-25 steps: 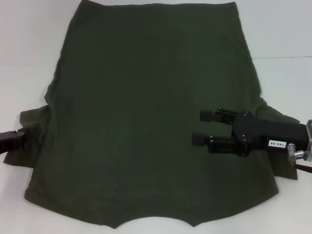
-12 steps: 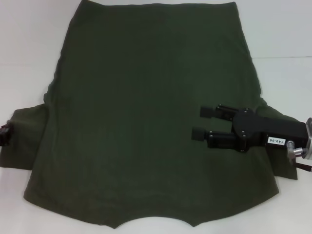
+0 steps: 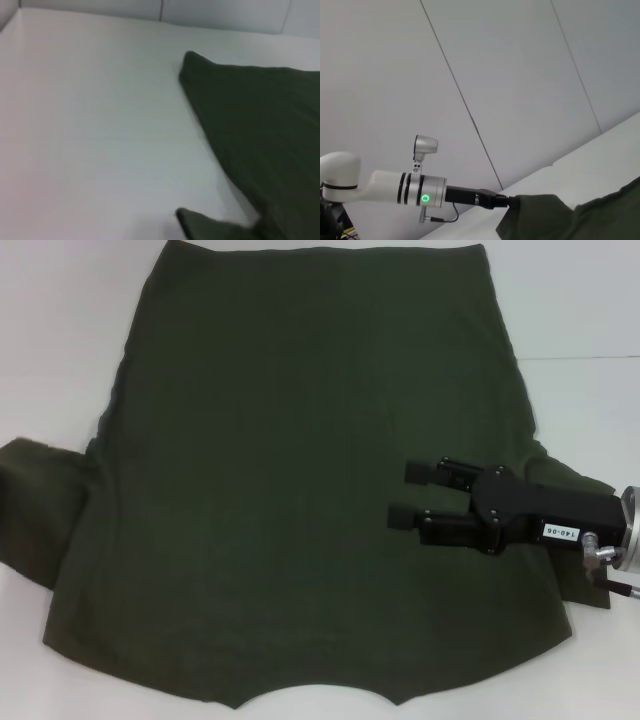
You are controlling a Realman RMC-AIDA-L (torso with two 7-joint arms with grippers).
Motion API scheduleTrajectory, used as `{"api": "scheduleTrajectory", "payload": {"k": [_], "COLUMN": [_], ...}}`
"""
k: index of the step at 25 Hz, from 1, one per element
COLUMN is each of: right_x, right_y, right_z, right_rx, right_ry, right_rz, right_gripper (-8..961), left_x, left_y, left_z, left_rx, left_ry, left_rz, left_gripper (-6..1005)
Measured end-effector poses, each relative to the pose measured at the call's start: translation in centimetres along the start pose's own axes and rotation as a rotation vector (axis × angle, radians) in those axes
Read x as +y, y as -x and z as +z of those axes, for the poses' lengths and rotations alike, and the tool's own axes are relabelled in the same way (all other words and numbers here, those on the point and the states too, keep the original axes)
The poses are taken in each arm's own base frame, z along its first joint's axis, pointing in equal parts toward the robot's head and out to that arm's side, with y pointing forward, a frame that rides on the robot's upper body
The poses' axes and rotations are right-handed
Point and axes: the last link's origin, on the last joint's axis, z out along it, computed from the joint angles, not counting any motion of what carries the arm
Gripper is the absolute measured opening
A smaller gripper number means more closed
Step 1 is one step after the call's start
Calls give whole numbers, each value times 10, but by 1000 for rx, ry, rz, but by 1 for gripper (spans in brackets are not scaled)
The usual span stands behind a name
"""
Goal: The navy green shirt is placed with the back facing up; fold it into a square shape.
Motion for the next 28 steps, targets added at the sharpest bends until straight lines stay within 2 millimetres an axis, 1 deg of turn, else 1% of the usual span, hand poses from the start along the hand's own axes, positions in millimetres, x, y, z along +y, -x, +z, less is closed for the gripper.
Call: {"api": "scheduleTrajectory", "payload": {"k": [4, 16, 22, 28], "right_x": [0, 2, 2, 1], "right_y": [-1, 0, -1, -2], "right_z": [1, 3, 4, 3], "right_rx": [-3, -13, -13, -12], "right_ry": [2, 10, 9, 2], "right_rz": [6, 10, 12, 14], "right_gripper": [888, 886, 885, 884], "left_x": [-4, -8, -6, -2], "left_y": [-8, -22, -27, -25], "left_z": [1, 6, 8, 8], "left_rx": [8, 19, 26, 20], "left_ry": [-17, -49, -47, -35], "left_rz": [17, 63, 81, 84], "left_gripper": [-2, -1, -2, -2]}}
